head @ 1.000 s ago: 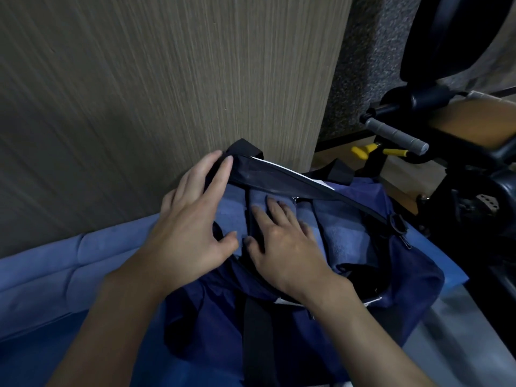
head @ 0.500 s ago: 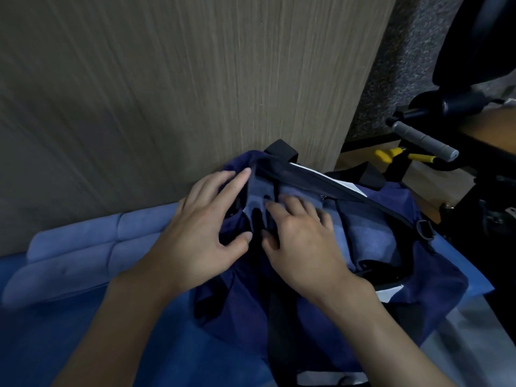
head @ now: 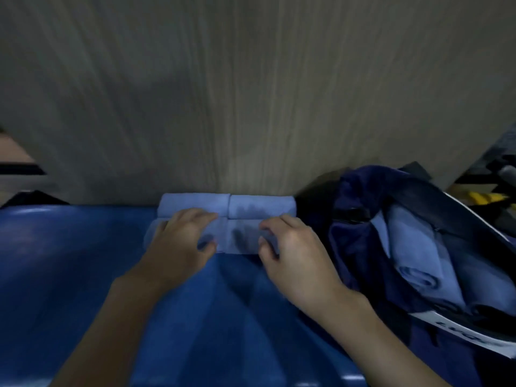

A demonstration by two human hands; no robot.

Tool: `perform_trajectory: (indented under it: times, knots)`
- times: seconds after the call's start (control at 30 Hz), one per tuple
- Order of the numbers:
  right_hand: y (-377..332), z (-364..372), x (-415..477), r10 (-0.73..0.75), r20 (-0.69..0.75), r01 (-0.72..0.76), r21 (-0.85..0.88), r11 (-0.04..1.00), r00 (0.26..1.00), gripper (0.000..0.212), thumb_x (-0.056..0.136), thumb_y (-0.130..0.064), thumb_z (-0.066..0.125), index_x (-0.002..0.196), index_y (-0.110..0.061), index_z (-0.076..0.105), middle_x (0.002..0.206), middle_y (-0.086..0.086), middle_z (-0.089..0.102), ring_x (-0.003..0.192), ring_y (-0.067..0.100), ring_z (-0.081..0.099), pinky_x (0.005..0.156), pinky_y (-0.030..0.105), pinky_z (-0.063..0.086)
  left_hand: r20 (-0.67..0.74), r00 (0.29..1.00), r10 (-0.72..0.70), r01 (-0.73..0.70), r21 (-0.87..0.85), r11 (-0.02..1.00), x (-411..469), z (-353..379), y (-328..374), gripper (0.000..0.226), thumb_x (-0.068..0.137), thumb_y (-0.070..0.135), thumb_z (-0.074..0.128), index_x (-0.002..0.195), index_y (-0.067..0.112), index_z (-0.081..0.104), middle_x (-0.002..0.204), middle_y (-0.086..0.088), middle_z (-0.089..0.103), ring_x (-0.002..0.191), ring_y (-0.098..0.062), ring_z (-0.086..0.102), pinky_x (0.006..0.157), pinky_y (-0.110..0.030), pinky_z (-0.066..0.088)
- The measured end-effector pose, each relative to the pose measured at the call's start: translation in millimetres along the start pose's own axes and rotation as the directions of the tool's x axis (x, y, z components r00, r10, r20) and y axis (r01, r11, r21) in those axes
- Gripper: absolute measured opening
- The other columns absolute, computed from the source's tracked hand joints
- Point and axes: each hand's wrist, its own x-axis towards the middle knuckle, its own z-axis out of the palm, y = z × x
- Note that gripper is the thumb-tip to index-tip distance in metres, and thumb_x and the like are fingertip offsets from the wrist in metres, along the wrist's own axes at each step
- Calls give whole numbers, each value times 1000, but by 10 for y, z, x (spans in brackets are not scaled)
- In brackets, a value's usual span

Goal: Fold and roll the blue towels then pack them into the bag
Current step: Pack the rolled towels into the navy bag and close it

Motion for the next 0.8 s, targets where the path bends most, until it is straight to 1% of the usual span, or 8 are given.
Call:
perform_trajectory:
  times: [0.07,0.17,0.3,0.4,0.57,0.67,0.73,0.8]
  knots:
    - [-43,191,200,-11,92,15,-41,999,996,24,93,-27,52,112,-15,62,111,2,61,99,22,57,87,37,47,31,999,-30,29,37,999,-69,-21,-208,68,76,54,41,125,13,65,127,-4,61,119,-30,57,96,-58,46]
    - [-12,449,455,24,200,8,-158,987,979,35,96,-33,47,126,-17,55,123,4,56,112,25,53,91,37,40,122,985,-120,111,73,991,-112,-70,-354,67,80,55,42,139,25,52,145,4,44,136,-21,38,109,-50,34]
    - [79,611,632,144,336,-36,-309,950,931,49,100,-38,38,145,-20,34,139,6,46,125,26,43,101,43,33,244,964,-111,76,148,986,-129,-29,-449,61,94,45,51,150,35,28,150,13,23,144,-11,12,116,-48,20]
    - [126,579,725,196,448,9,-416,909,872,58,97,-44,43,147,-21,26,147,5,38,131,29,34,105,49,26,291,949,-123,75,170,983,-140,-26,-473,63,95,44,49,151,38,20,153,13,15,145,-10,5,116,-53,18]
    - [100,489,820,239,553,72,-481,874,798,59,79,-55,61,128,-26,45,126,2,43,118,25,33,97,43,29,353,921,-164,100,192,976,-117,-47,-449,62,97,46,44,152,40,16,158,10,5,147,-12,-3,116,-55,16]
    - [129,461,794,263,602,-21,-377,926,754,55,76,-53,65,120,-27,44,116,-3,51,112,23,44,98,40,38,356,918,-177,117,183,976,-113,-60,-412,62,96,46,45,151,39,16,157,10,7,147,-13,0,116,-55,16]
    - [121,413,752,253,578,-81,-306,949,776,49,79,-47,67,115,-27,40,107,-5,54,103,20,50,94,36,42,349,919,-187,129,182,975,-109,-80,-393,61,96,45,45,151,38,18,155,11,11,146,-13,3,116,-56,14]
    - [99,338,706,236,485,-124,-252,960,842,49,81,-45,68,116,-27,38,103,-5,52,98,19,50,89,33,41,289,937,-194,146,177,973,-97,-95,-340,58,97,42,45,150,35,23,153,10,18,145,-13,7,118,-57,7]
